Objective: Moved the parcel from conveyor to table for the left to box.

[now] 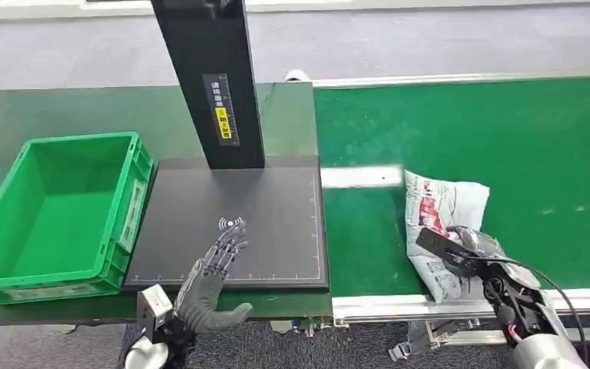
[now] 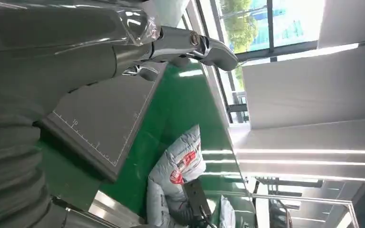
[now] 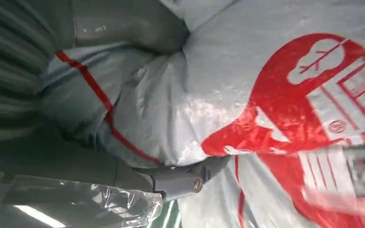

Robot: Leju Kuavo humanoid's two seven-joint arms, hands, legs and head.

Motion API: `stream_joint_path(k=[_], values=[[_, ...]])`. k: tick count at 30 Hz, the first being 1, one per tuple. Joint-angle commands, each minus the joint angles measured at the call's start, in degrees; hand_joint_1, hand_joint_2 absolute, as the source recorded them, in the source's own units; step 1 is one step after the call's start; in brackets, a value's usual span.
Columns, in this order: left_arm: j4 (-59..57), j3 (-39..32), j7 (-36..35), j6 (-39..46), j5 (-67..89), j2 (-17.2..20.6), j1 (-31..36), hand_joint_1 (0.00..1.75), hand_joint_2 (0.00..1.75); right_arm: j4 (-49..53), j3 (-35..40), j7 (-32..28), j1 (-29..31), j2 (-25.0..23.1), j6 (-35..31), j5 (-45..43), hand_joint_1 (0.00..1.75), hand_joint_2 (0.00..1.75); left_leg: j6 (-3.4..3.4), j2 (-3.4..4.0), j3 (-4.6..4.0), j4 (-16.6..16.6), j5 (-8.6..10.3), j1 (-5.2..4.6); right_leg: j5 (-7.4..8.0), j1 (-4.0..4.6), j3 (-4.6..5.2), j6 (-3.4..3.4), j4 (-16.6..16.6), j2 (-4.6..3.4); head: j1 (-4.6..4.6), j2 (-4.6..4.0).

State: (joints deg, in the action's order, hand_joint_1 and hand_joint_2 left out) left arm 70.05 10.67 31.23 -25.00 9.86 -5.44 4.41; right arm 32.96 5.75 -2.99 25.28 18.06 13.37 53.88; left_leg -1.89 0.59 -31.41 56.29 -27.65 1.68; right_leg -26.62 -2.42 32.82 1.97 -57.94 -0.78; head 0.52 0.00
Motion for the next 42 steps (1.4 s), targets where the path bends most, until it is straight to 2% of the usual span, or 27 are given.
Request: stream_joint_path(k=[1, 5, 9, 11, 12, 13, 19, 20, 22, 24, 27, 30, 33, 36, 39, 42], values=[[-2.46, 0.68, 0.25, 0.36, 0.07, 0.10, 0.26, 0.00, 1.75, -4.48, 3.42, -0.26, -1.00, -1.35, 1.47, 0.88, 1.75, 1.75, 0.08, -0.12, 0.04, -0.06, 0.04, 0.05, 0.04, 0.09, -0.10, -0.15, 0.10, 0.14, -0.02, 0.00], [-2.09, 0.65, 0.11, 0.74, 0.44, 0.25, 0.01, 0.00, 1.75, -5.13, 3.97, -1.51, -0.55, -1.50, 0.83, 0.88, 1.75, 1.75, 0.11, -0.15, 0.06, -0.12, 0.07, 0.07, 0.06, 0.11, -0.13, -0.22, 0.17, 0.18, -0.02, 0.00], [0.17, 0.16, 0.09, 1.43, 0.88, 0.53, -1.50, 0.00, 1.75, -2.63, 4.09, -7.27, -0.61, -1.88, -1.04, -0.89, 1.75, 1.75, 0.09, -0.10, 0.09, -0.08, 0.03, 0.06, 0.04, 0.10, -0.13, -0.18, 0.13, 0.12, -0.02, 0.00], [2.01, -0.64, 0.19, 1.38, 0.76, 0.55, -2.97, 0.00, 1.75, 0.18, 4.10, -9.88, -0.49, -2.62, -4.85, -1.56, 1.75, 1.75, 0.14, -0.07, 0.02, -0.12, 0.05, 0.07, 0.08, 0.13, -0.07, -0.24, 0.18, 0.10, -0.02, 0.00], [3.20, -1.19, 0.17, 1.28, 0.85, 0.45, -3.69, 0.00, 1.75, 2.15, 3.47, -12.28, -0.52, -3.38, -9.95, -2.01, 1.75, 1.75, 0.11, 0.04, 0.00, -0.08, 0.02, 0.05, 0.07, 0.09, -0.02, -0.20, 0.12, -0.01, -0.02, 0.00], [4.13, -1.67, 0.24, 1.30, 0.89, 0.33, -4.48, 0.00, 1.75, 3.05, 3.49, -13.19, 0.44, -4.47, -12.35, -1.91, 1.75, 1.75, 0.08, 0.10, -0.02, -0.05, -0.01, 0.04, 0.05, 0.08, 0.01, -0.17, 0.07, -0.07, -0.02, 0.00], [4.42, -1.71, 0.25, 1.23, 0.94, 0.24, -4.62, 0.00, 1.75, 3.29, 3.80, -12.73, 0.44, -4.51, -12.21, -1.77, 1.75, 1.75, 0.07, 0.08, -0.35, -0.03, 0.02, 0.02, 0.05, 0.05, 0.34, -0.15, 0.01, -0.02, -0.02, 0.00], [4.15, -1.75, 0.24, 1.20, 1.03, 0.20, -4.49, 0.00, 1.75, 3.92, 2.98, -13.43, 0.12, -4.68, -13.95, -2.36, 1.75, 1.75, 0.13, 0.02, -0.36, -0.05, 0.02, 0.04, 0.06, 0.10, 0.33, -0.24, 0.06, 0.04, -0.02, 0.00], [4.26, -2.08, 0.88, 1.06, 1.33, 0.13, -4.66, 0.00, 1.75, 8.44, 0.55, -18.78, -0.67, -6.47, -24.53, -2.90, 1.75, 1.75, 0.10, -0.02, -0.41, -0.04, 0.01, 0.01, 0.05, 0.05, 0.36, -0.16, 0.04, 0.01, -0.02, 0.00], [3.61, -2.04, 1.56, 0.76, 1.51, 0.05, -4.03, 0.00, 1.75, 15.88, -2.10, -21.01, -2.96, -7.98, -28.06, -4.21, 1.75, 1.75, 0.11, 0.09, -0.45, -0.04, 0.00, -0.02, 0.06, 0.03, 0.44, -0.18, 0.00, -0.08, 0.00, 0.00], [1.44, -1.72, 2.39, 0.25, 1.38, 0.09, -1.86, 0.00, 1.75, 26.37, -3.94, -20.84, -8.03, -8.83, -33.54, -1.45, 1.75, 1.75, 0.09, 0.02, -0.61, -0.04, 0.01, -0.01, 0.04, 0.04, 0.57, -0.19, -0.03, -0.01, -0.02, 0.00], [-0.42, -1.60, 3.79, 0.28, 0.32, 0.13, -0.19, 0.00, 1.75, 31.58, -4.28, -21.54, -11.00, -9.71, -32.94, -0.25, 1.75, 1.75, 0.08, -0.26, -0.63, -0.05, 0.05, 0.00, -0.01, 0.05, 0.56, -0.21, -0.01, 0.24, -0.02, 0.00], [-0.75, -1.68, 4.57, 0.56, -0.52, 0.04, 0.61, 0.00, 1.75, 32.70, -2.56, -21.94, -10.97, -10.04, -32.40, 1.03, 1.75, 1.75, 0.10, -0.21, -0.67, -0.06, 0.04, 0.00, 0.02, 0.04, 0.60, -0.19, 0.01, 0.20, -0.04, 0.00], [-0.86, -1.82, 5.13, 0.71, -1.58, 0.05, 1.24, 0.00, 1.75, 33.31, 0.43, -22.68, -8.64, -10.51, -31.80, 2.39, 1.75, 1.75, 0.09, -0.09, -0.74, -0.02, 0.04, -0.04, 0.04, 0.00, 0.69, -0.15, -0.04, 0.10, -0.02, 0.00], [-2.31, -1.05, 5.38, 1.13, -2.13, 0.56, 1.94, 0.00, 1.75, 31.73, 5.12, -23.10, -3.86, -11.10, -29.81, 2.37, 1.75, 1.75, 0.08, 0.04, -0.75, -0.01, 0.03, -0.04, 0.07, 0.00, 0.74, -0.16, -0.06, -0.02, -0.02, 0.00], [-2.70, -0.60, 5.61, 1.45, -2.39, 0.64, 2.07, 0.00, 1.75, 30.56, 7.00, -22.86, -2.24, -11.11, -29.61, 2.28, 1.75, 1.75, 0.09, 0.08, -0.74, -0.03, 0.05, -0.06, 0.09, -0.02, 0.73, -0.16, -0.07, -0.06, -0.02, 0.00]])
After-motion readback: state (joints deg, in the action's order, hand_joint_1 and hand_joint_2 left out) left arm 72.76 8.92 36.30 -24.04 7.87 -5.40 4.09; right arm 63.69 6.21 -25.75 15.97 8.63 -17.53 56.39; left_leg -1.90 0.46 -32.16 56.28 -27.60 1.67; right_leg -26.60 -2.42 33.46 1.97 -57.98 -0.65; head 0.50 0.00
